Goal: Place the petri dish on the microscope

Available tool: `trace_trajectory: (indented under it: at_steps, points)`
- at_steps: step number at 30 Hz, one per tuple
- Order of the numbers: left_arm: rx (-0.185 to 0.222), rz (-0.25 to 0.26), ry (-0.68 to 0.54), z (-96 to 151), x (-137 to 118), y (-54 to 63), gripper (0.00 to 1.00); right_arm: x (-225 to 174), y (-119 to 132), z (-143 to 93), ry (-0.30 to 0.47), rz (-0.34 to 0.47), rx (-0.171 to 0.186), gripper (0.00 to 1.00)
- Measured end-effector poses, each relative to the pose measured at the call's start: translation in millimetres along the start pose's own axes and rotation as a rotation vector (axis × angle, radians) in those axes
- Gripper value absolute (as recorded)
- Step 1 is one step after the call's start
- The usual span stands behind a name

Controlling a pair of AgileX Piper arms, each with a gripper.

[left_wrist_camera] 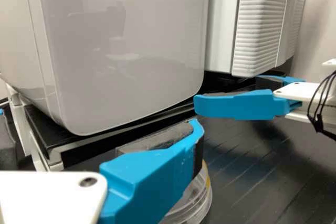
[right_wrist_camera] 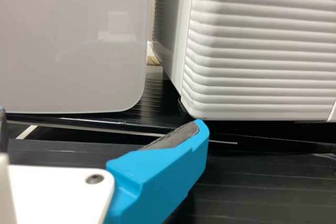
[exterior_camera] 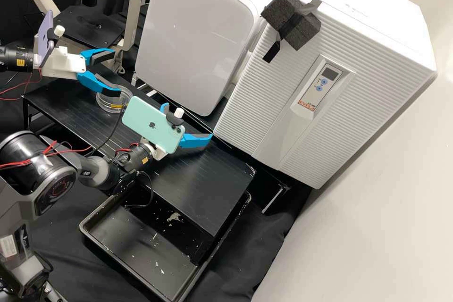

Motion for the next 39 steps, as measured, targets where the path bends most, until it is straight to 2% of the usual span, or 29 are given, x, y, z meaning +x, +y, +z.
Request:
trace_trajectory:
  at_steps: [5,15,33,35,39]
  points:
    - [0.011,-0.011,0.016,-3,4,-4.5,1.0,0,0,0,0.0,0.0,0.0,1.0]
    - [-0.017,-0.031,0.046,-5,5,-9.1,1.0,0,0,0,0.0,0.0,0.0,1.0]
    - [-0.021,-0.05,0.022,5,5,-15.4,1.0,0,0,0,0.0,0.0,0.0,1.0]
    - [0.004,-0.046,0.032,5,2,-14.3,1.0,0,0,0,0.0,0.0,0.0,1.0]
    - [0.089,-0.026,0.048,7,-4,-8.7,1.0,0,0,0,0.0,0.0,0.0,1.0]
